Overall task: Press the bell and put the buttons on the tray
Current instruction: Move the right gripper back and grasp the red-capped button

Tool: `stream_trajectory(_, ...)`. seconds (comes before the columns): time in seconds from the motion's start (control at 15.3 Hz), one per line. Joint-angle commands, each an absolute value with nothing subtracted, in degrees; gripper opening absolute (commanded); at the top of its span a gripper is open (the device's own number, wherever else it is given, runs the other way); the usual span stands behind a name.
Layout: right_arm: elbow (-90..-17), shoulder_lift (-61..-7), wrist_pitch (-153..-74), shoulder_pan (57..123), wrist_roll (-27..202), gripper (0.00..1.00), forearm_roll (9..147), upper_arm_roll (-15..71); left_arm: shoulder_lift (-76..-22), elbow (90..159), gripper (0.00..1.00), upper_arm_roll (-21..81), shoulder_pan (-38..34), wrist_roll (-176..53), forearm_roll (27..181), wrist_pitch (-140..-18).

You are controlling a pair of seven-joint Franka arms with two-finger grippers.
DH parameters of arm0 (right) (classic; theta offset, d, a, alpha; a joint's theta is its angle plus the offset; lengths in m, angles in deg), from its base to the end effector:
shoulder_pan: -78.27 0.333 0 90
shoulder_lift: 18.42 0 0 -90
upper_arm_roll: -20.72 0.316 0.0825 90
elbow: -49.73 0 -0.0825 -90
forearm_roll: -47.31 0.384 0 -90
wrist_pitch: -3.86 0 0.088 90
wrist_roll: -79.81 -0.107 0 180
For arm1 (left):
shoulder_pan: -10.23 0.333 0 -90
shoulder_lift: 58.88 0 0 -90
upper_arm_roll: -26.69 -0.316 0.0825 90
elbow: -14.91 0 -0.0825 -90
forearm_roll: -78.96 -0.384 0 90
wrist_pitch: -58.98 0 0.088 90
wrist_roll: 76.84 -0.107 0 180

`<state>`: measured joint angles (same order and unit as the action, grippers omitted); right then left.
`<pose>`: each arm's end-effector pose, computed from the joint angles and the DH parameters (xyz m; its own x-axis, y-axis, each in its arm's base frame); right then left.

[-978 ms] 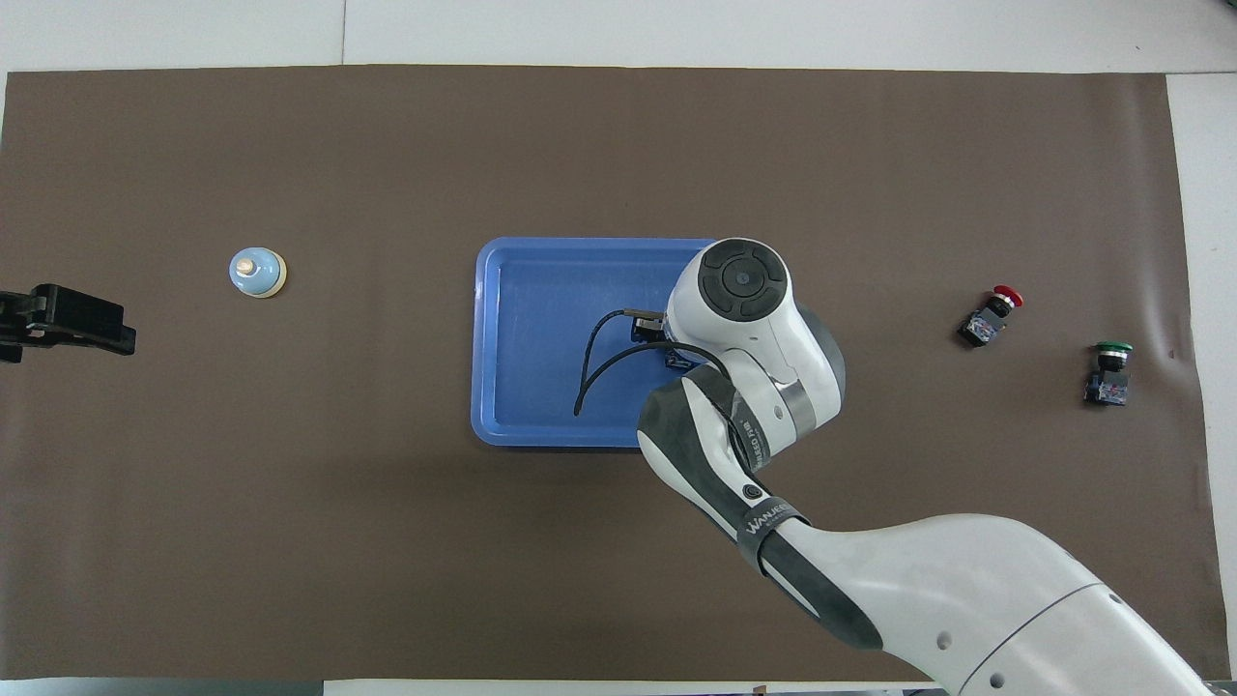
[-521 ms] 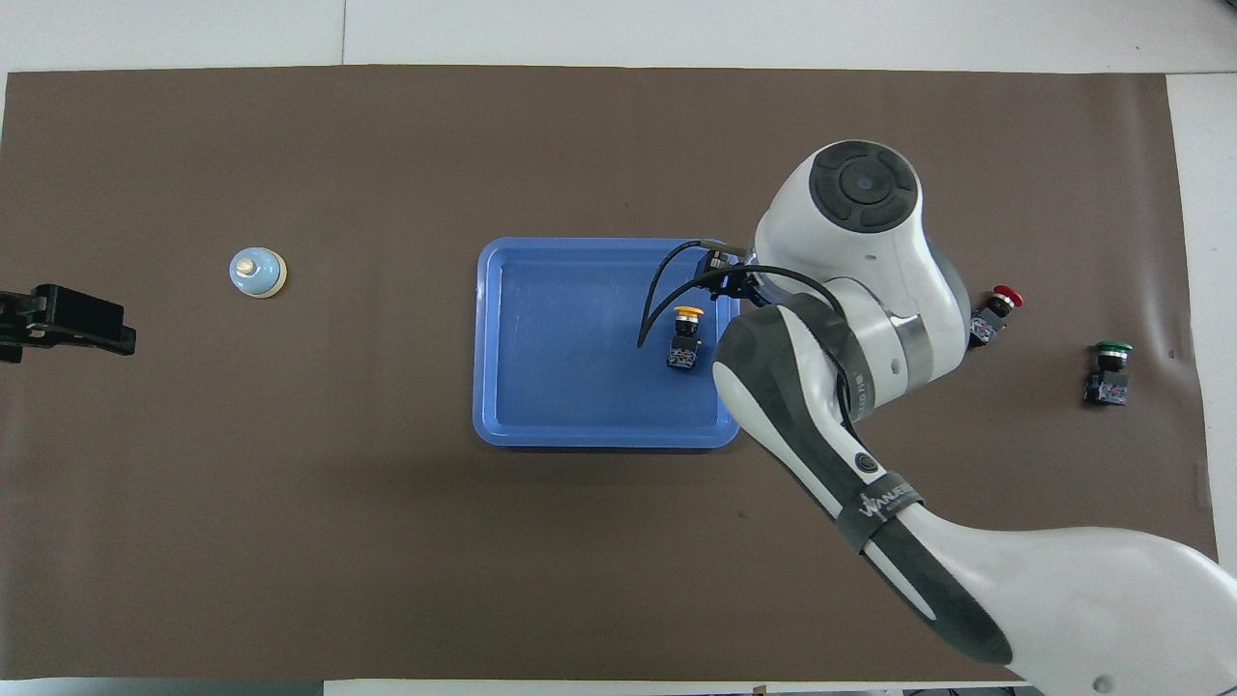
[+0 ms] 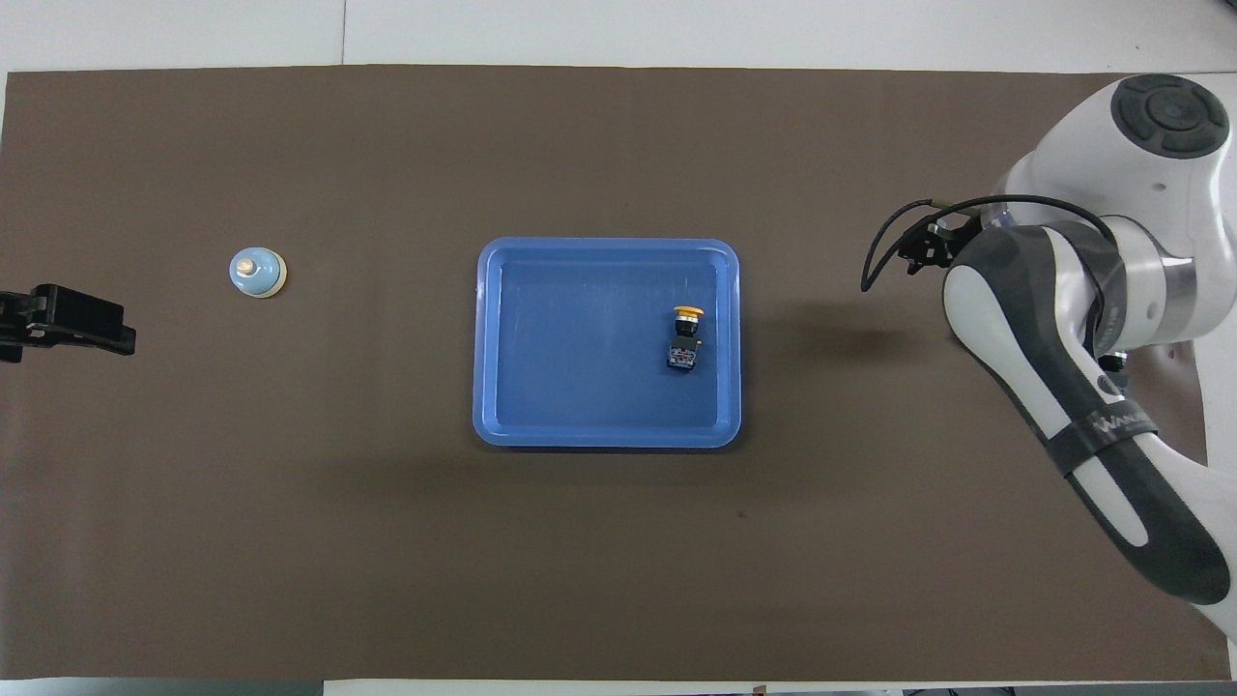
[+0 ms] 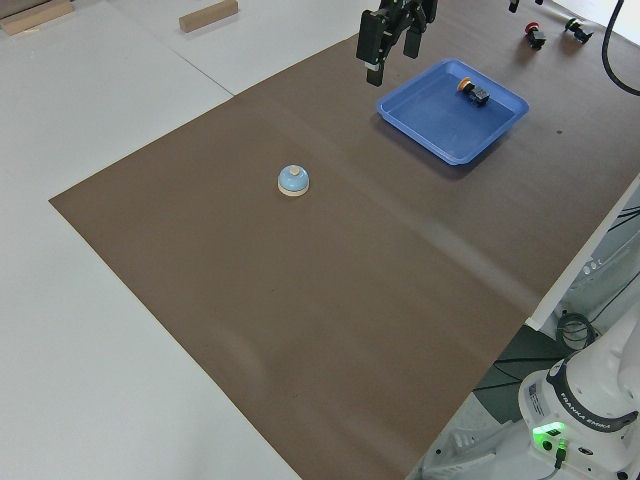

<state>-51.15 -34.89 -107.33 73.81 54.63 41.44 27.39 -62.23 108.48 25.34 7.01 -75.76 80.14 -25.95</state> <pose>0.6237 0.0121 0.3949 0.9316 -0.3563 -0.0711 -0.3490 -0.9320 0.0976 0.5256 -0.0191 0.6197 0.9956 -0.0156 -0.0926 -0.0138 -0.9997 0.0202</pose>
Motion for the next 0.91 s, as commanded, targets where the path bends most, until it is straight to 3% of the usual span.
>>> stream_trajectory(0.0, -57.22, -32.40, -110.21, 69.58, 57.66, 1.00, 40.72, 28.19, -62.13, 107.72, 1.00, 25.72, 7.68, -75.35, 80.63, -24.86)
stream_trajectory(0.26, -66.19, -29.67, -118.30, 65.88, 57.49, 1.00, 40.63, 28.19, -62.13, 107.72, 1.00, 25.72, 7.77, -75.35, 80.63, -24.86)
stream_trajectory(0.85, -74.46, -28.87, -131.21, 63.33, 57.66, 1.00, 40.63, 28.28, -62.13, 107.72, 1.00, 25.72, 7.77, -75.35, 80.63, -24.86)
